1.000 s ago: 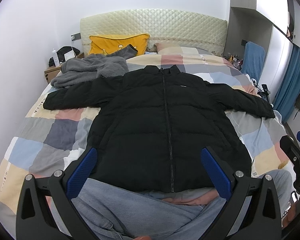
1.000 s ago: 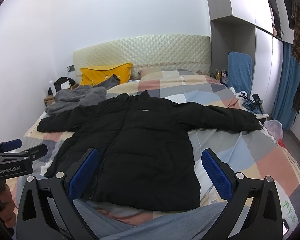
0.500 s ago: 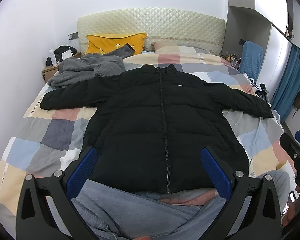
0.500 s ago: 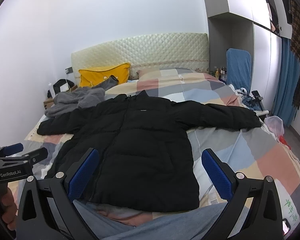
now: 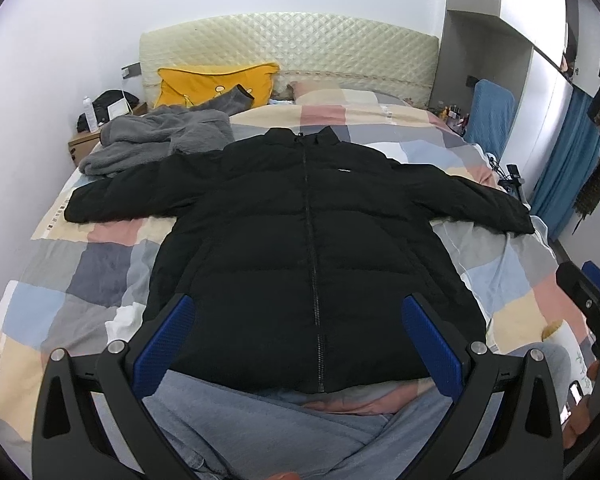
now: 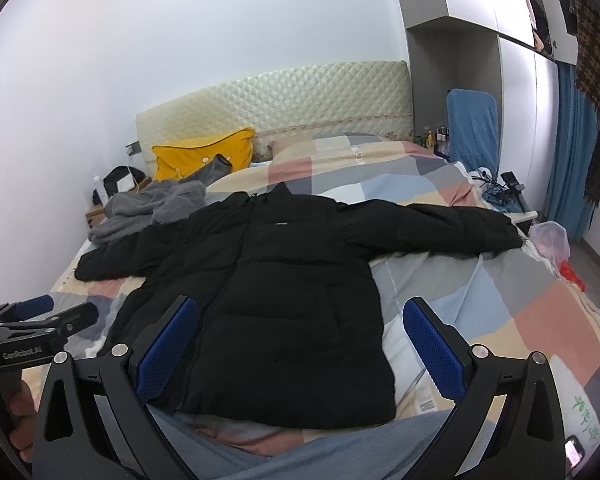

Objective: Fold large clothes
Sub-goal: 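Grasp the black jacket's sleeve cuff with the right gripper and lift it, then carry the sleeve across the jacket body toward the left gripper, then lay the sleeve flat across the jacket and open the right gripper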

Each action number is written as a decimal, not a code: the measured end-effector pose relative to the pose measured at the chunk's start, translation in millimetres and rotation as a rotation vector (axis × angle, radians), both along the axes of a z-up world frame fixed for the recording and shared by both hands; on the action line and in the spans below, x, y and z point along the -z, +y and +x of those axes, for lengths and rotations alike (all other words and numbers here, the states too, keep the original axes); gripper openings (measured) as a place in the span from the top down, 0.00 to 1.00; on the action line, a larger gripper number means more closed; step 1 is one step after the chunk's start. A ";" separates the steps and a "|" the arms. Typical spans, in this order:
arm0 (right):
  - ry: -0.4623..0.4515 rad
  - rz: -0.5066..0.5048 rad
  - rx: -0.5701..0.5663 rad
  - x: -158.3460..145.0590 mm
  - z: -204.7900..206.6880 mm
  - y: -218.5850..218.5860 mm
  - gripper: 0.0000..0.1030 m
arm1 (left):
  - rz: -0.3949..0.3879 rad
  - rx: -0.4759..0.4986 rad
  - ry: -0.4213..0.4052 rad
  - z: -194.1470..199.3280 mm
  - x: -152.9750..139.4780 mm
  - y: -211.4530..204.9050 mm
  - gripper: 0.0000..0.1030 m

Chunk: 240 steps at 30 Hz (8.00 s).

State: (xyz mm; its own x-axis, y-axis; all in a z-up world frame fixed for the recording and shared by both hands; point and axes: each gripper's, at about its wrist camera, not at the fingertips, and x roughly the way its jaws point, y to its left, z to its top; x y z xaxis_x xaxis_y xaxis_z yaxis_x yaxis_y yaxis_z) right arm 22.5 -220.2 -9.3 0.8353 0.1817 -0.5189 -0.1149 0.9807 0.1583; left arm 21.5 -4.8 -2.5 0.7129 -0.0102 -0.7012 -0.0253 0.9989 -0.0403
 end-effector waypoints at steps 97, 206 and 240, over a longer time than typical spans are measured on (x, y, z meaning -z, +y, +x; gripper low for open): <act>-0.092 0.222 0.549 47.1 355.4 -375.6 0.97 | 0.022 -0.053 0.016 204.5 137.0 82.3 0.00; 0.172 0.003 0.027 203.8 341.0 -52.6 0.21 | 0.012 -0.116 -0.098 172.2 145.8 125.8 0.00; 0.016 -0.014 -0.204 115.5 187.3 34.7 0.21 | 0.042 -0.032 -0.182 122.7 111.6 89.5 0.00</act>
State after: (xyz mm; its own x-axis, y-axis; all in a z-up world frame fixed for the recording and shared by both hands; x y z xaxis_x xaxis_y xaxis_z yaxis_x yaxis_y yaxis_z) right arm 209.8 -185.5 -124.8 0.7736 0.3388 -0.5354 -0.3087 0.9395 0.1485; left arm 144.2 84.7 -114.2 0.8273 0.0407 -0.5604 -0.0527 0.9986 -0.0053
